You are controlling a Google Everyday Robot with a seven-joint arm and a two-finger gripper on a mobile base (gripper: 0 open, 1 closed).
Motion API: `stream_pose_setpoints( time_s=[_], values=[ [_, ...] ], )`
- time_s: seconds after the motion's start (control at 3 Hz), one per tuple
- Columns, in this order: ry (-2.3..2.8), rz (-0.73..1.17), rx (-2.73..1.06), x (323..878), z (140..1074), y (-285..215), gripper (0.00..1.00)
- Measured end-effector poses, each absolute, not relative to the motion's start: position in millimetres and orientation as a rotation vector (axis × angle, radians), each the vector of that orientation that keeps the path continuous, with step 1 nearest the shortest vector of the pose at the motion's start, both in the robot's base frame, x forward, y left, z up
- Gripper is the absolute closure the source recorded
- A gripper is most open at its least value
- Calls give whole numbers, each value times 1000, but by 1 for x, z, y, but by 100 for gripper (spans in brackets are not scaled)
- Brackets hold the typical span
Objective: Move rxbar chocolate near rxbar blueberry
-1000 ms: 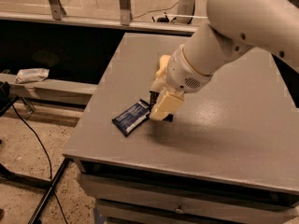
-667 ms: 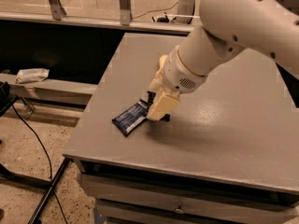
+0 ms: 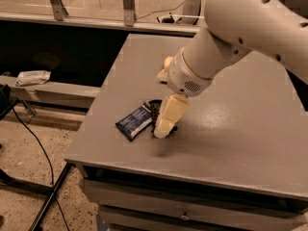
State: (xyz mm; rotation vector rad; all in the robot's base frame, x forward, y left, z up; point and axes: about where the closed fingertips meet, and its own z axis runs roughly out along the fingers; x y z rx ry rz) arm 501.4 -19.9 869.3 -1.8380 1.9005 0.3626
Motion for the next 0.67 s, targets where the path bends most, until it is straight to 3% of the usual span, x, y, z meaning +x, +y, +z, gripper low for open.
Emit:
stream_pose_setpoints(
  time_s=[0.33, 0.67],
  values=[
    [1924, 352, -1798, 508, 877, -38, 0],
    [2007, 303, -1712, 520, 879, -91, 0]
  ],
)
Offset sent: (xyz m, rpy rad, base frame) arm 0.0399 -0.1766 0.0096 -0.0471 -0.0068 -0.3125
